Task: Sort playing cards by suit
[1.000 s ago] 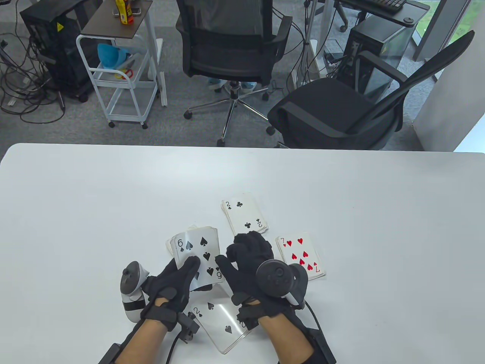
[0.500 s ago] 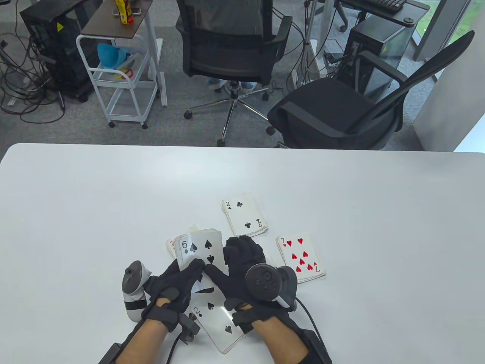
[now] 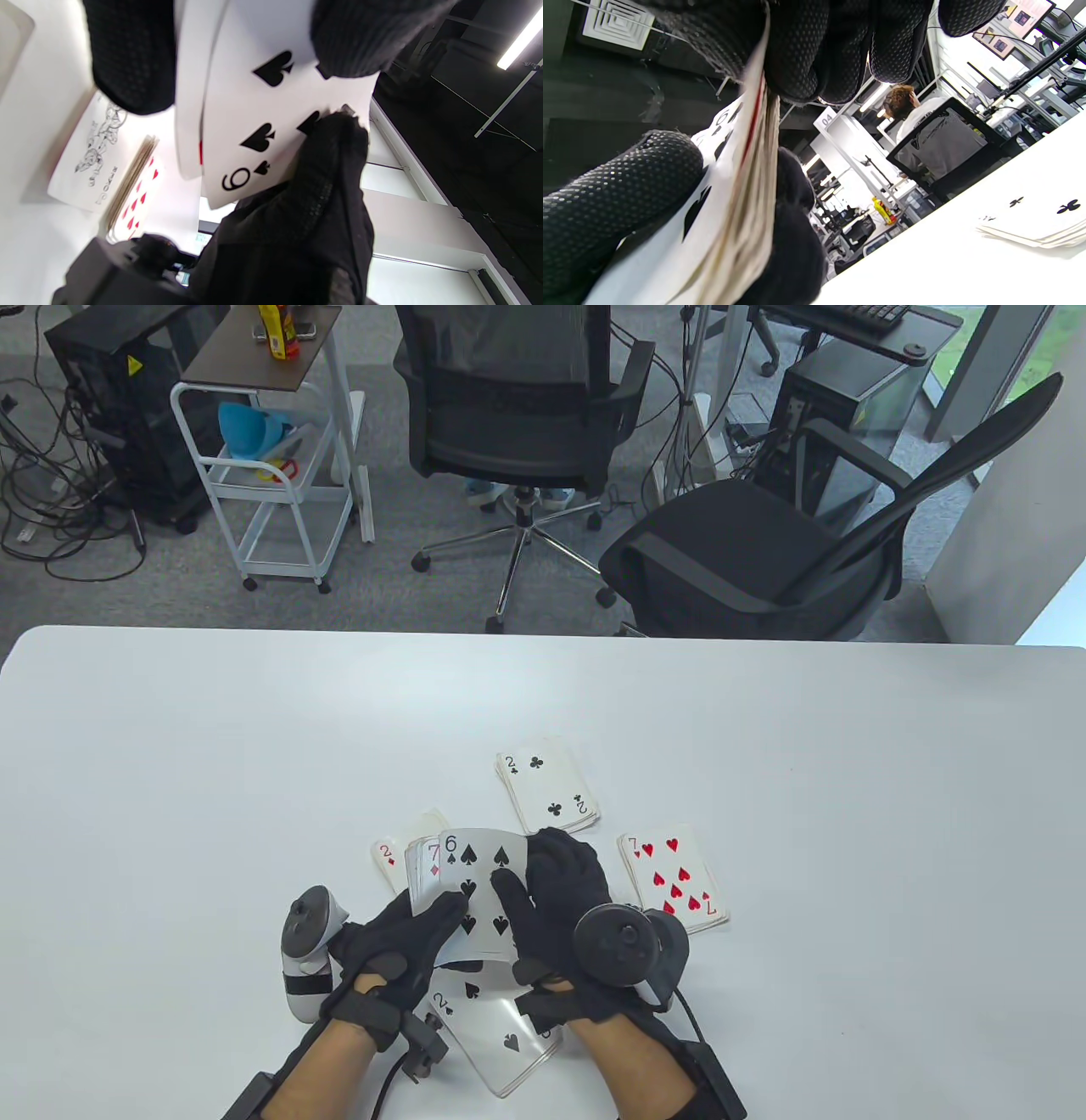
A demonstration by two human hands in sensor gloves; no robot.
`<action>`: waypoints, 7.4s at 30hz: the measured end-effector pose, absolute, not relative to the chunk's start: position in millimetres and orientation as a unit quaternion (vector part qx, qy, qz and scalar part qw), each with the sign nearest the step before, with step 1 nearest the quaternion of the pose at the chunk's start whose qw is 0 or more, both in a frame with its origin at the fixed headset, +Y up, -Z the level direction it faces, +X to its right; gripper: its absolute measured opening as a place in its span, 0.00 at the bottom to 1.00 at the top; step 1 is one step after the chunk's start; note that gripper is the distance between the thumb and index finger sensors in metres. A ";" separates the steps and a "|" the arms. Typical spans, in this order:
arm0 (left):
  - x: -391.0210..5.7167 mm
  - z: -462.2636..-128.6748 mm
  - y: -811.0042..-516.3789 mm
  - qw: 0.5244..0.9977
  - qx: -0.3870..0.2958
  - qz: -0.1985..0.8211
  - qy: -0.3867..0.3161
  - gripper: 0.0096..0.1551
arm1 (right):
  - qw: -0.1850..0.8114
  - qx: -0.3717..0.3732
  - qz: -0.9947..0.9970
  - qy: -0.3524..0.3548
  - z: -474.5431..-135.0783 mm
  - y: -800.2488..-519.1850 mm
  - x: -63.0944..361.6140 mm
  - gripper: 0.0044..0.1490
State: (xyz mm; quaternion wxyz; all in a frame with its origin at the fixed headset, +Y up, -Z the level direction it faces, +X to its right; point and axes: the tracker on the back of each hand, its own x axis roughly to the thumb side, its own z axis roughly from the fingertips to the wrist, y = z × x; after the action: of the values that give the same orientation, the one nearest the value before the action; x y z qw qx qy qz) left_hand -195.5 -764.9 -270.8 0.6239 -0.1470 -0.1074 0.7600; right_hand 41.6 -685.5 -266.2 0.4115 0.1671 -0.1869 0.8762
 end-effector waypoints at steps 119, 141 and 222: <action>-208.9 -270.4 -764.8 0.572 -0.106 0.810 -0.075 0.30 | 0.422 0.174 0.883 -0.108 -272.5 -702.2 31.4 0.25; -239.7 -270.4 -736.6 0.575 -0.007 0.815 -0.072 0.29 | 0.324 0.079 0.942 0.045 -320.2 -712.6 23.5 0.23; -206.7 -268.2 -768.3 0.585 -0.070 0.806 -0.050 0.30 | 0.400 0.151 0.897 -0.111 -272.1 -717.3 42.8 0.25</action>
State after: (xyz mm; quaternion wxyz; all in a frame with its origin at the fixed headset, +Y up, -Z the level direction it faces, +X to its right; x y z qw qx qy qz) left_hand -206.7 -768.3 -268.2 0.5852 -0.0697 -0.0498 0.8063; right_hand 42.8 -717.3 -272.1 0.4000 0.1512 -0.1105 0.8972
